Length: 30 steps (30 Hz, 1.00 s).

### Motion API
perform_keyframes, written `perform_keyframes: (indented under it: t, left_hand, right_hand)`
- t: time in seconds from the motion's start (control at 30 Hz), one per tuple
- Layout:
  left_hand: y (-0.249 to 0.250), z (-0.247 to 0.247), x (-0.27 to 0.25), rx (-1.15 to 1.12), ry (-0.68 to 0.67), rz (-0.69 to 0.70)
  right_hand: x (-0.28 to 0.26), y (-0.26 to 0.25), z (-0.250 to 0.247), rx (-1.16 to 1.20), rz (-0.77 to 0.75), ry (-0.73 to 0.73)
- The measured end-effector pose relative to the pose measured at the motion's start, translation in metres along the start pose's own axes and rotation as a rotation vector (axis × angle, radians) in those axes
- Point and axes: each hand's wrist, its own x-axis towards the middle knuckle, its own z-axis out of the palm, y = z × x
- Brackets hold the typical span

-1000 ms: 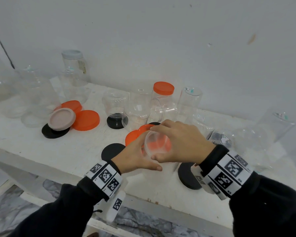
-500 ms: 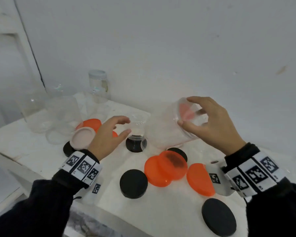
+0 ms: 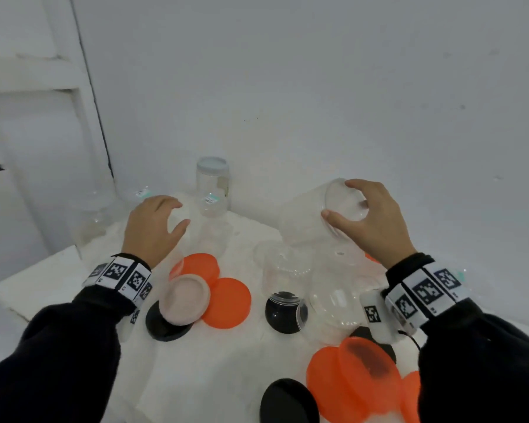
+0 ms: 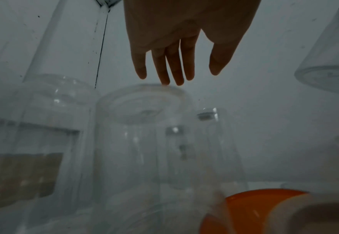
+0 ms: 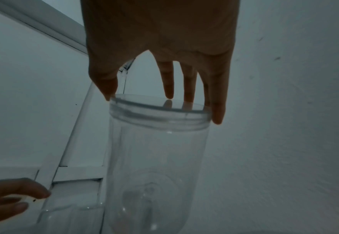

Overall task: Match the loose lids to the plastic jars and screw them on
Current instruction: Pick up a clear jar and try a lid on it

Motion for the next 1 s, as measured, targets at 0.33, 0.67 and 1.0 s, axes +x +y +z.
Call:
perform_keyframes:
  t: [0.33, 0.67, 1.0]
  left_hand:
    - [-0.038, 0.018, -0.004, -0.026, -0.092, -0.013]
    - [-0.043, 0.025, -0.011, -0.022, 0.023, 0.033]
    - [-0.046, 0.029, -0.01, -0.021, 0.045, 0.055]
  right_hand:
    - [0.073, -0.007, 0.068, -0.084, 0.052, -0.147]
    - [0.126, -0.006, 0.133, -0.257, 0.1, -0.287]
    - [0.159, 0.01, 0.174, -0.381, 0.143, -0.532]
